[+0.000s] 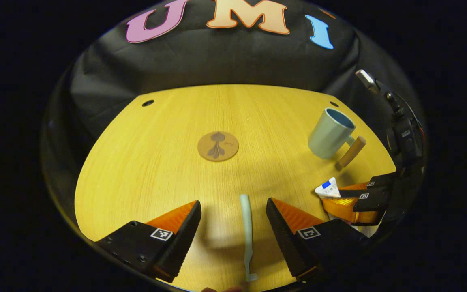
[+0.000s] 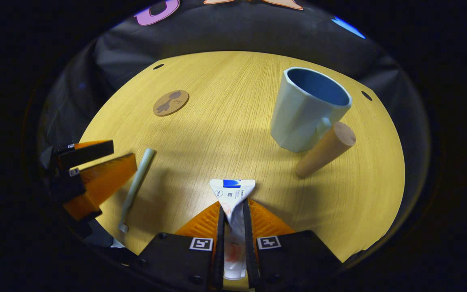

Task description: Put the toothbrush and toothpaste on the desktop into the cup, then pick up the cup and place it on the coaster on the desktop.

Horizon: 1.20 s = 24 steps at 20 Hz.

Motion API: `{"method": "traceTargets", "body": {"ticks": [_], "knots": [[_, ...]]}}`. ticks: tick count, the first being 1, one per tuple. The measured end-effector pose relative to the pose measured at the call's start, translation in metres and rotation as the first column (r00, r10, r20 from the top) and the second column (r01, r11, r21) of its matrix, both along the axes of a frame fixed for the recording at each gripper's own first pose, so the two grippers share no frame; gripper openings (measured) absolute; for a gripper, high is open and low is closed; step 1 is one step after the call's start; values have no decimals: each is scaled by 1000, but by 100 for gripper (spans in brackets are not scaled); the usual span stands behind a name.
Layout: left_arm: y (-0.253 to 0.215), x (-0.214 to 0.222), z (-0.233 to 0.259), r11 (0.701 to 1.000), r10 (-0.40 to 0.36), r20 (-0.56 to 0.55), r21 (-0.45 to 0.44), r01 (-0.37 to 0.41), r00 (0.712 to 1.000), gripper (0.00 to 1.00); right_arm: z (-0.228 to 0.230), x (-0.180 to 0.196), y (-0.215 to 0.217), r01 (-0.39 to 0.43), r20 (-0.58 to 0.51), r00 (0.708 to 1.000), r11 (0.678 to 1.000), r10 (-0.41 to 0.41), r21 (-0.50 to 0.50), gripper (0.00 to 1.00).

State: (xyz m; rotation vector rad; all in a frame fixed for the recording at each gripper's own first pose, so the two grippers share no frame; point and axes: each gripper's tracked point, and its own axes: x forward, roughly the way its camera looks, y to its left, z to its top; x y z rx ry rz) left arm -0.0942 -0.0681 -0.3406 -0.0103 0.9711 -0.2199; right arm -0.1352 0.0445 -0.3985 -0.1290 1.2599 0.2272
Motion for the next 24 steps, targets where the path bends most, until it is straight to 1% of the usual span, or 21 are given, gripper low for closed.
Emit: {"method": "traceTargets", "body": {"ticks": [1,2,3,6,10,12,13,14,15,16,17,18,19,20,21,22,23,24], "knots": [[0,-2,-5,1000,-4,-16,6,5,1000,95,0,1,0,-1,0,1000,1000,1,1,22],[-1,-4,-9,1000,-8,-31,10,8,999,95,0,0,0,-2,1,1000,1000,2,2,22],[-1,-7,-13,1000,-12,-50,14,13,999,95,0,1,0,-2,2,1000,1000,2,3,25],[-3,-13,-21,1000,-9,-88,12,10,996,95,0,0,0,-5,3,1000,1000,5,6,25],[-1,-15,-25,999,-16,-106,34,20,994,96,0,1,0,-9,4,1000,1000,9,9,25],[-1,-14,-26,998,-37,-102,45,41,994,95,0,1,0,-10,5,1000,1000,10,10,22],[-2,-15,-25,998,-39,-102,44,44,994,95,0,2,0,-10,6,1000,1000,10,10,25],[-1,-15,-26,998,-41,-103,46,46,994,94,0,1,0,-10,8,1000,1000,10,10,25],[-1,-14,-24,998,-39,-105,45,44,994,88,0,2,0,-9,9,1000,1000,9,11,22],[-2,-14,-25,998,-34,-106,44,39,994,84,0,2,0,-9,10,1000,1000,9,12,26],[-3,-12,-27,998,-29,-100,43,34,995,75,0,2,0,-8,11,1000,1000,8,12,23],[-3,-11,-25,999,-25,-96,38,29,995,69,0,2,0,-7,12,1000,1000,7,13,22],[-3,-11,-26,999,-26,-91,34,29,996,58,0,2,0,-6,14,1000,1000,6,13,25],[-4,-9,-25,999,-27,-82,26,29,996,52,0,2,0,-5,16,1000,1000,5,13,22],[-3,-5,-26,1000,-8,-65,13,9,998,37,0,2,0,-7,19,1000,1000,6,12,22],[-5,-4,-25,1000,20,-53,1,-20,998,22,0,2,0,-8,23,1000,1000,7,11,25],[-5,-5,-25,1000,25,-45,0,-25,999,6,0,2,0,-6,26,1000,1000,6,12,25],[-4,-6,-25,1000,18,-33,7,-17,999,4,0,2,1,-4,30,1000,1000,3,14,25]]}}
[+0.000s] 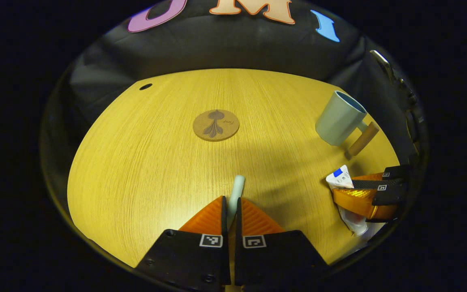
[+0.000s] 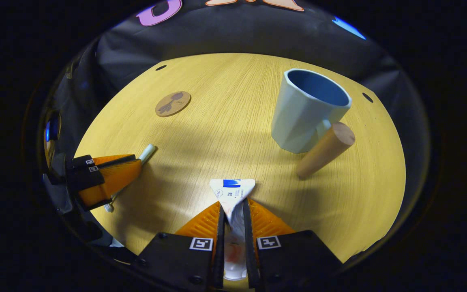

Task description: Put the toothbrush and toothpaste on the desktop into the cup, then pick up the cup and place it on the coaster on the desktop.

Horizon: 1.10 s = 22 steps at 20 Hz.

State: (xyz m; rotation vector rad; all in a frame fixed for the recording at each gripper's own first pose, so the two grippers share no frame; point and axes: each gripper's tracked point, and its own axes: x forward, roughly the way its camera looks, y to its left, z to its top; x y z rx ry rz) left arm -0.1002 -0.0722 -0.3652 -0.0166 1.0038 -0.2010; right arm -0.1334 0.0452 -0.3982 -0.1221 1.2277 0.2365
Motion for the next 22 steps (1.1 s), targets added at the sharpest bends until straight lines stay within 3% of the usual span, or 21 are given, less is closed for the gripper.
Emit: {"method": "traceTargets", "body": {"ticks": [4,10,14,15,16,17,22], "knots": [[-1,2,1,999,-32,23,11,32,999,0,1,0,0,1,5,1000,1000,-1,-1,23],[-3,2,4,998,4,13,-63,-3,1000,0,2,2,0,3,22,1000,1000,-3,5,25],[-4,6,21,998,-16,73,-66,21,997,0,7,6,4,71,28,997,995,-73,73,25],[-2,7,27,997,-21,93,-70,27,995,0,14,13,4,88,63,994,992,-94,93,17],[-2,9,33,997,-24,104,-69,31,994,0,16,16,4,85,76,993,992,-93,98,18],[-8,15,38,996,-29,118,-75,38,993,0,20,21,4,88,101,990,990,-99,108,13],[-4,22,62,994,-24,187,-98,43,982,0,43,28,7,106,144,980,977,-133,184,16]]}}
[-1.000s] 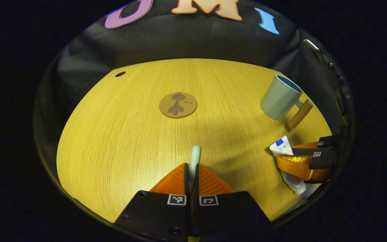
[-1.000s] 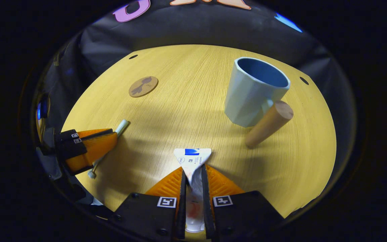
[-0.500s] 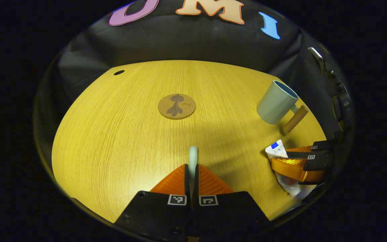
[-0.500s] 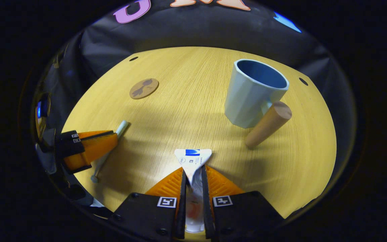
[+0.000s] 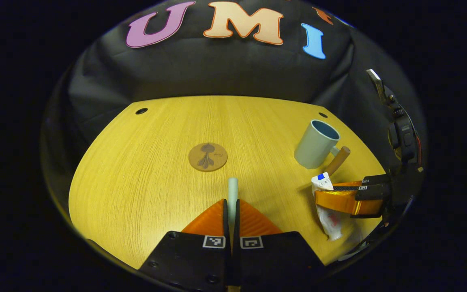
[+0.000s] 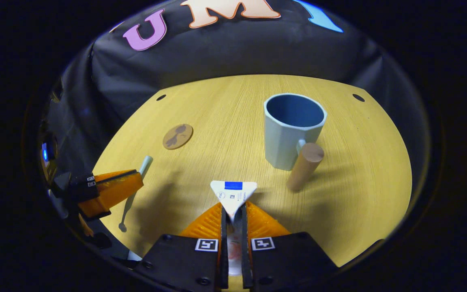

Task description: Put the toothbrush and toothpaste on the desktop into the cup, then pick up the cup and place it on the coaster on the desktop.

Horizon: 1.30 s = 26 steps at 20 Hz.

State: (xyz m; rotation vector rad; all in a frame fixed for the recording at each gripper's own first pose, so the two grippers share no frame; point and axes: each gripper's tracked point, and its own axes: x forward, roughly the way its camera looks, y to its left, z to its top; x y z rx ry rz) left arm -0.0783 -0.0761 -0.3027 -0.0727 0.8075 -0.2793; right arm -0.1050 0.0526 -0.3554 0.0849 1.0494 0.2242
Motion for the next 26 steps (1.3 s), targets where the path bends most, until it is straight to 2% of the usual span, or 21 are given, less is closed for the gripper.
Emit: {"method": "traceTargets", "body": {"ticks": [6,11,16,20,26], "knots": [[-5,22,43,997,36,117,-67,-29,992,0,45,29,-7,24,148,989,999,-30,43,15],[-9,37,71,997,33,195,-74,-18,980,0,73,55,-10,21,223,974,999,-31,50,15],[-15,39,91,996,30,217,-93,-10,976,0,104,86,-23,40,305,951,998,-53,50,15],[-17,42,106,994,39,235,-111,-13,971,0,130,115,-41,82,361,927,994,-102,69,15],[-17,43,121,993,51,256,-115,-22,965,0,135,145,-62,132,401,903,988,-154,83,15]]}}
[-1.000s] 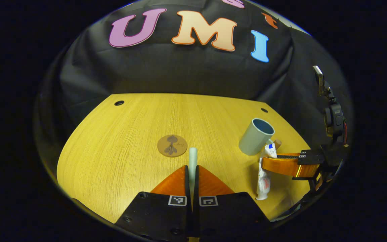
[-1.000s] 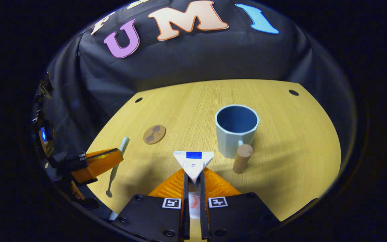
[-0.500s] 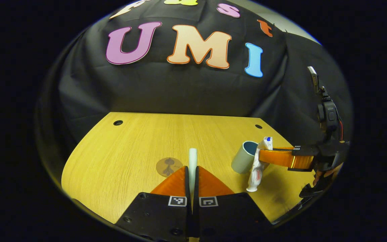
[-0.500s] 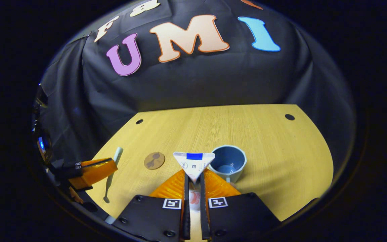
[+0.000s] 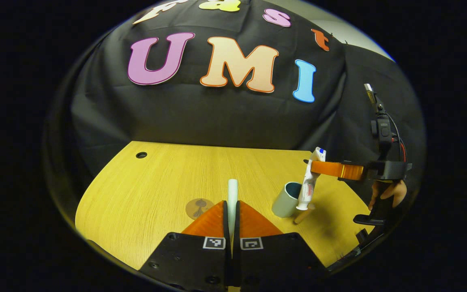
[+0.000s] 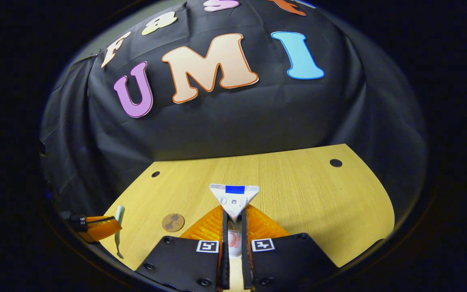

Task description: Put the toothbrush and toothpaste on the desktop into the cup, then pick up the cup and place it on the coaster on the desktop.

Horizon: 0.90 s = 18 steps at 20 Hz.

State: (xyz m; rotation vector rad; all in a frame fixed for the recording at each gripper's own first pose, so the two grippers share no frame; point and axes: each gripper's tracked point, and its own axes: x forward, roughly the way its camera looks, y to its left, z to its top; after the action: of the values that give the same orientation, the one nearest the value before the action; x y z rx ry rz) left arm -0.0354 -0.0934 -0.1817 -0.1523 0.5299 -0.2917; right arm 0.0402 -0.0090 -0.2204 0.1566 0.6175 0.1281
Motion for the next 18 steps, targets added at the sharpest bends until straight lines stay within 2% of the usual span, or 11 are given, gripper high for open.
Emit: {"method": "traceTargets", "body": {"ticks": [7,9,15,18], "knots": [[-1,-6,16,1000,14,20,5,-14,1000,0,15,23,2,7,39,999,998,-9,61,15],[0,-6,19,1000,25,27,8,-25,999,0,15,35,-8,32,60,998,998,-35,46,15],[-1,-3,25,999,39,38,16,-39,999,0,-19,46,-28,55,42,998,998,-53,-41,15],[-4,1,27,999,35,47,18,-36,998,0,-43,36,-27,54,-9,999,998,-54,-46,15]]}}
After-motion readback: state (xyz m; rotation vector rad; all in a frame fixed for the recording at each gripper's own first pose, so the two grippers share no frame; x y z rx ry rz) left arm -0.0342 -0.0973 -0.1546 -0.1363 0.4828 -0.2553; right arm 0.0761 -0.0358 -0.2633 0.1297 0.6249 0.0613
